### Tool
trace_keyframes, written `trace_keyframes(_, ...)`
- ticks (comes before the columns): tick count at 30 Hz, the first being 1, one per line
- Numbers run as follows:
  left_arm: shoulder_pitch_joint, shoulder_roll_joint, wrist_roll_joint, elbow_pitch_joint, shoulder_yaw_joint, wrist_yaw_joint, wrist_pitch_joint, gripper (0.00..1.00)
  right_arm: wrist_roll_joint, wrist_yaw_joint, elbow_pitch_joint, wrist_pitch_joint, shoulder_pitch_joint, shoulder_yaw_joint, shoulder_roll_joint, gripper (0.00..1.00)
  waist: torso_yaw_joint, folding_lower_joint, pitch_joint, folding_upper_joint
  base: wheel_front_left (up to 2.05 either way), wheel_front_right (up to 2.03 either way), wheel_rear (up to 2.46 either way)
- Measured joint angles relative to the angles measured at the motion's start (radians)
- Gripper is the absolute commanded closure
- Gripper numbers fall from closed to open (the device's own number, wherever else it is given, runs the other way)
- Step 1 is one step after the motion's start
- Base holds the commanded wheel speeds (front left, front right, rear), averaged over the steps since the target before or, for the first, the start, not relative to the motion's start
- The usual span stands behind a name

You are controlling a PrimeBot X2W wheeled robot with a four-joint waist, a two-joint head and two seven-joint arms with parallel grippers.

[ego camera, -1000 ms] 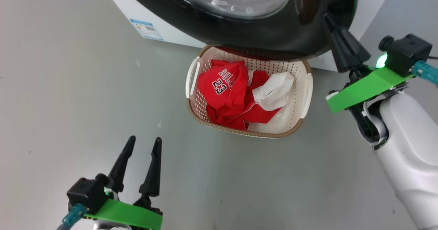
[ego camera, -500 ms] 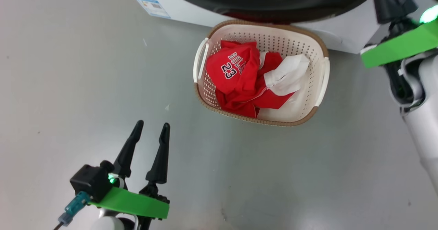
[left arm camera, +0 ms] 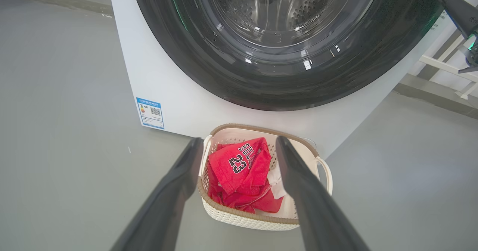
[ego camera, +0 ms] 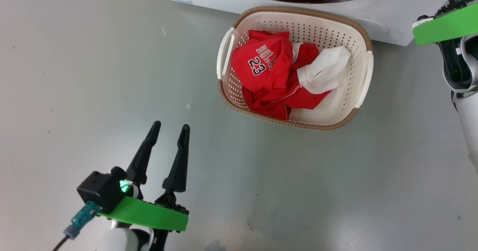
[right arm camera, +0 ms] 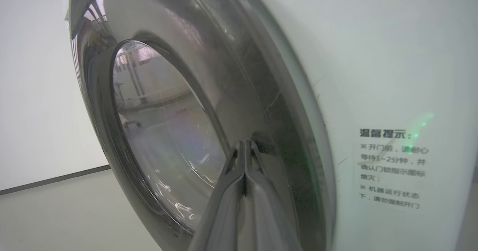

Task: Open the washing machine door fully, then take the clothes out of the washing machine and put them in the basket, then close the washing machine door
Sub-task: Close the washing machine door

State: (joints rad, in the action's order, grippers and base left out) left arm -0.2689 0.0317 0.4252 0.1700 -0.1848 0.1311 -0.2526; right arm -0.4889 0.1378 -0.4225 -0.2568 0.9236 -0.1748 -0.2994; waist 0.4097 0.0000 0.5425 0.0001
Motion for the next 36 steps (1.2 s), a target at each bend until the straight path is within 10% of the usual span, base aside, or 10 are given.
trace_keyframes(10,0.000,0.000,-0.004,0.016,0.004,0.000,0.000,0.00,-0.002,-0.003,-0.001,0.000,-0.013,-0.059,-0.004,0.98,-0.009,0.0000,-0.036,0.0000,0.00,0.00,0.00)
trace_keyframes(15,0.004,0.000,-0.038,0.031,0.015,0.000,0.000,0.00,-0.015,-0.003,0.012,0.000,-0.120,-0.092,-0.003,0.51,-0.024,-0.0001,-0.073,0.0000,0.00,0.00,0.00)
trace_keyframes(17,0.007,0.000,-0.050,0.037,0.020,0.000,0.000,0.00,-0.017,-0.003,0.022,0.000,-0.165,-0.091,-0.003,0.01,-0.032,0.0000,-0.090,0.0000,0.00,0.00,0.00)
trace_keyframes(36,0.104,0.001,-0.158,0.070,0.120,0.000,0.000,0.00,-0.014,-0.003,0.084,0.000,-0.501,-0.044,0.049,0.00,-0.165,0.0000,-0.248,0.0000,0.00,0.00,0.00)
